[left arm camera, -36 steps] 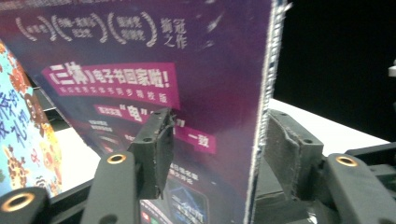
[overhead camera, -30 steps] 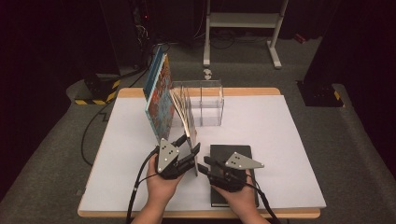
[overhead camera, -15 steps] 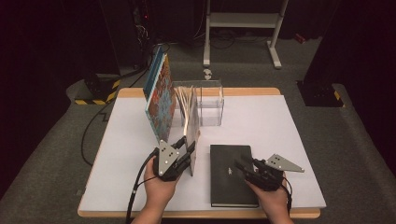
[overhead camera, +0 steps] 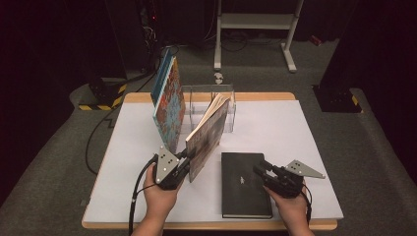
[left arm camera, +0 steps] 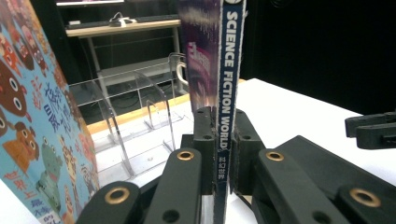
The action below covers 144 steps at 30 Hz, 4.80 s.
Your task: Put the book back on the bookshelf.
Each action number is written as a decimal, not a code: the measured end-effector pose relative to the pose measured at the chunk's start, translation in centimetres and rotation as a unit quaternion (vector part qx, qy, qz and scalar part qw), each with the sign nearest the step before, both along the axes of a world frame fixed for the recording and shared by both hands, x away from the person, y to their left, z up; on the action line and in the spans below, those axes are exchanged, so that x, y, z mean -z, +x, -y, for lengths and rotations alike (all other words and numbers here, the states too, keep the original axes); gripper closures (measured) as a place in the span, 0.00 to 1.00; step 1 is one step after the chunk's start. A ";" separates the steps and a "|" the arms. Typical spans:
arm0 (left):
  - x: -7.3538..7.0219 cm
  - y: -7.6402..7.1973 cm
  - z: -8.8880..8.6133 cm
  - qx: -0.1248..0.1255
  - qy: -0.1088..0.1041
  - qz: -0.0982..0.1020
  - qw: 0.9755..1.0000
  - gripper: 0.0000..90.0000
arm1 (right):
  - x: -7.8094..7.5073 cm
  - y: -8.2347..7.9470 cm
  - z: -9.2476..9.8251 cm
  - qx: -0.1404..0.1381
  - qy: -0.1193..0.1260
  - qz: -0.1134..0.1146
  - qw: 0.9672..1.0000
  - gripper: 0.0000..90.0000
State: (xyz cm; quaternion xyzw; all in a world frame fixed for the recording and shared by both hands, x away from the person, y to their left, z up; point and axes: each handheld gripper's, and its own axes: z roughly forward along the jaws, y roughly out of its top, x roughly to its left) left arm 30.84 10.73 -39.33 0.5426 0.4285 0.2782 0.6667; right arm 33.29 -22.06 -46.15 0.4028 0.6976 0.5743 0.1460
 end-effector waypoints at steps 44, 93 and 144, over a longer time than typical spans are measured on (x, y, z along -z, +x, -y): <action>-2.8 4.8 0.0 -0.017 -0.019 -0.025 0.999 0.93 | 0.2 0.0 0.2 -0.003 0.015 -0.009 1.000 0.64; -5.5 14.8 2.6 -0.172 0.008 -0.011 0.985 0.93 | -0.4 -0.3 0.6 -0.013 0.033 0.000 0.999 0.64; -3.0 20.4 3.8 -0.211 0.013 0.006 0.977 0.93 | -0.1 -0.4 0.0 -0.024 0.031 -0.005 0.999 0.65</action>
